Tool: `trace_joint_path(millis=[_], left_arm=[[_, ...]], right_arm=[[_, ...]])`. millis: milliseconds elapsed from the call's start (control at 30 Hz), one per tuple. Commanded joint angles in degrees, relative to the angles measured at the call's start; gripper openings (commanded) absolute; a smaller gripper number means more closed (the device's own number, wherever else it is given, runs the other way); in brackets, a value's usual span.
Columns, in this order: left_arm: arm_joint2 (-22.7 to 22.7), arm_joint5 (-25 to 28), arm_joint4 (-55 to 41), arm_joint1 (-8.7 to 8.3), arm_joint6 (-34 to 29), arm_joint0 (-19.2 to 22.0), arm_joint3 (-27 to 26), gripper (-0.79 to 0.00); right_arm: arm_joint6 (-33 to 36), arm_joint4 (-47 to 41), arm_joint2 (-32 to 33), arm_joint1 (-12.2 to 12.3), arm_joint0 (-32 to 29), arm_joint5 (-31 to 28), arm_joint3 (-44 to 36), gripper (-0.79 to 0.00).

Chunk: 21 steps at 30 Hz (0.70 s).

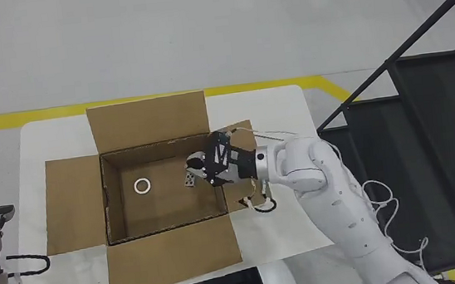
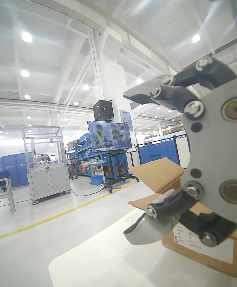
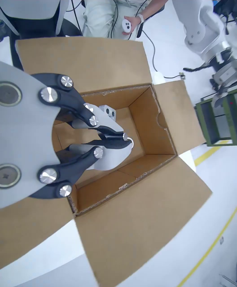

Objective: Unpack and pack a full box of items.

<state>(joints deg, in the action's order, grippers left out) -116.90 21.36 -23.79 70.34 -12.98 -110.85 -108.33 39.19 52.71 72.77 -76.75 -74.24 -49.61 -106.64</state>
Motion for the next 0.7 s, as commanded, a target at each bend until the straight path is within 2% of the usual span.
trace_joint_path(millis=[0,200,667], left_arm=[[0.0,0.0,0.0,0.0,0.0,0.0,0.0,0.0],[0.0,0.0,0.0,0.0,0.0,0.0,0.0,0.0],[0.0,0.0,0.0,0.0,0.0,0.0,0.0,0.0]], right_arm=[[-4.4,-1.4,4.6,0.7,-4.3,-3.3,-1.3,-0.785],[-14.3,-1.0,13.1,2.2,-11.2,-8.4,0.7,-0.785],[-42.4,7.5,18.9,6.6,-20.8,-8.4,8.9,-0.785]])
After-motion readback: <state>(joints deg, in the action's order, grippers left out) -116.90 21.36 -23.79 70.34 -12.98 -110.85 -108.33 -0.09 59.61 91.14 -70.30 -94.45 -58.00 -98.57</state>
